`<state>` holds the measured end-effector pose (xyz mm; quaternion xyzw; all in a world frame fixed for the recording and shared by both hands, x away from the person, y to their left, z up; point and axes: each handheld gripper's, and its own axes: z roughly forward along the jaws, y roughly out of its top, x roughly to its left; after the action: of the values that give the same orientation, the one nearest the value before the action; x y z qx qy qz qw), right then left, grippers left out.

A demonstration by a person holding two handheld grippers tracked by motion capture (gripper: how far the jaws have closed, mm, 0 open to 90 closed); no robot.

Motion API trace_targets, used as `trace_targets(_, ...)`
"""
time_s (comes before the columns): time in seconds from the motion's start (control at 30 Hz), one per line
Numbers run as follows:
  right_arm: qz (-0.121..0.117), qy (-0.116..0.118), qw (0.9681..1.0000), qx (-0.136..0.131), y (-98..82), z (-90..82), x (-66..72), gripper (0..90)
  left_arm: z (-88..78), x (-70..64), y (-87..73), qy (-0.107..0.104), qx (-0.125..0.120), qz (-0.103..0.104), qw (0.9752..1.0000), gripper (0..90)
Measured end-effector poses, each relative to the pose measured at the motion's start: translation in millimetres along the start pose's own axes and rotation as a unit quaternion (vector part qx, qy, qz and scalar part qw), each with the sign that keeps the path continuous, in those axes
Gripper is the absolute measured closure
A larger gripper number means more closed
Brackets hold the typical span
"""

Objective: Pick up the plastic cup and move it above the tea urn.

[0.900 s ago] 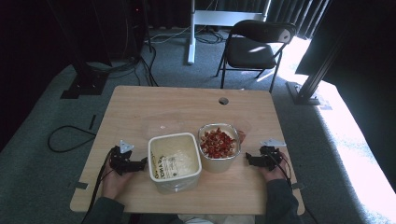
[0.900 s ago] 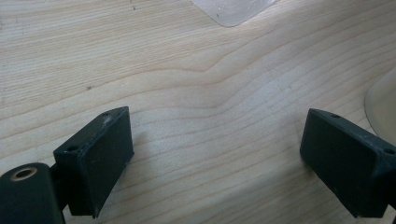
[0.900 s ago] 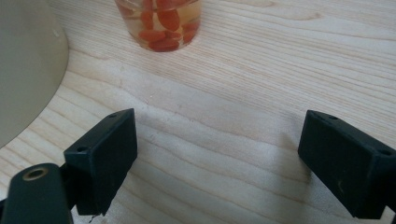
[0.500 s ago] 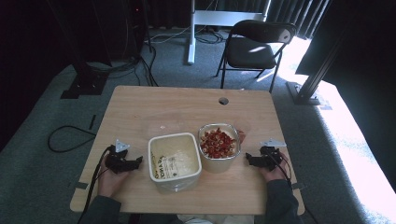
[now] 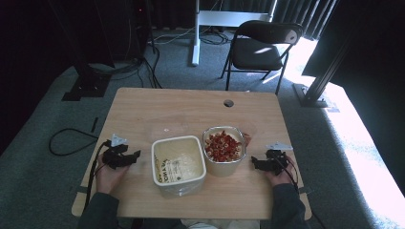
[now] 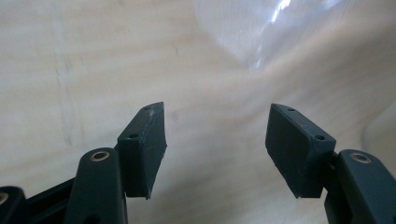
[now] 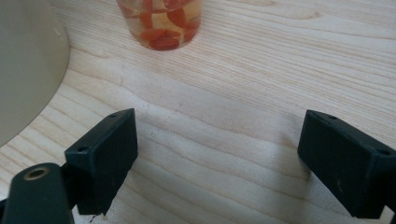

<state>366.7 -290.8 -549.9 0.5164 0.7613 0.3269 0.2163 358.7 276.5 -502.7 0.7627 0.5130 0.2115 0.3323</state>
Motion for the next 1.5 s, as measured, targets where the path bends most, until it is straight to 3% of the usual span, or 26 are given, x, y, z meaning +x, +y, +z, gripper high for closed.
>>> trace_targets(0.3, 0.000, 0.000, 1.0000, 0.000, 0.0, 0.0, 0.0, 11.6, -1.0, 3.2, 57.3, 0.001, -0.037, 0.006, 0.9993, 40.8)
trace_targets(0.57, 0.000, 0.000, 1.0000, 0.000, 0.0, 0.0, 0.0, 11.6, 36.1, 4.0, 91.8, 0.000, -0.018, -0.006, 0.9998, 41.6)
trace_targets(0.8, 0.000, 0.000, 1.0000, 0.000, 0.0, 0.0, 0.0, 11.6, 68.6, 7.0, 92.7, 0.011, 0.025, -0.015, 0.9995, 46.9)
trace_targets(0.9, 0.000, 0.000, 1.0000, 0.000, 0.0, 0.0, 0.0, 11.6, 75.6, 7.8, 89.7, 0.020, 0.046, -0.013, 0.9987, 54.9)
trace_targets(0.97, 0.000, 0.000, 1.0000, 0.000, 0.0, 0.0, 0.0, 11.6, 77.6, 9.5, 88.5, 0.010, 0.050, -0.018, 0.9985, 62.1)
trace_targets(1.07, 0.000, 0.000, 1.0000, 0.000, 0.0, 0.0, 0.0, 11.6, 76.8, 9.2, 88.0, 0.019, 0.052, -0.009, 0.9984, 69.6)
trace_targets(1.23, 0.000, 0.000, 1.0000, 0.000, 0.0, 0.0, 0.0, 11.6, 69.4, 17.2, 86.2, 0.024, 0.042, -0.026, 0.9985, 82.5)
trace_targets(1.4, 0.000, 0.000, 1.0000, 0.000, 0.0, 0.0, 0.0, 11.6, 59.8, 25.5, 84.9, 0.027, 0.031, -0.042, 0.9983, 86.2)
trace_targets(1.5, 0.000, 0.000, 1.0000, 0.000, 0.0, 0.0, 0.0, 11.6, 46.1, 33.3, 87.1, 0.033, 0.014, -0.054, 0.9979, 87.1)
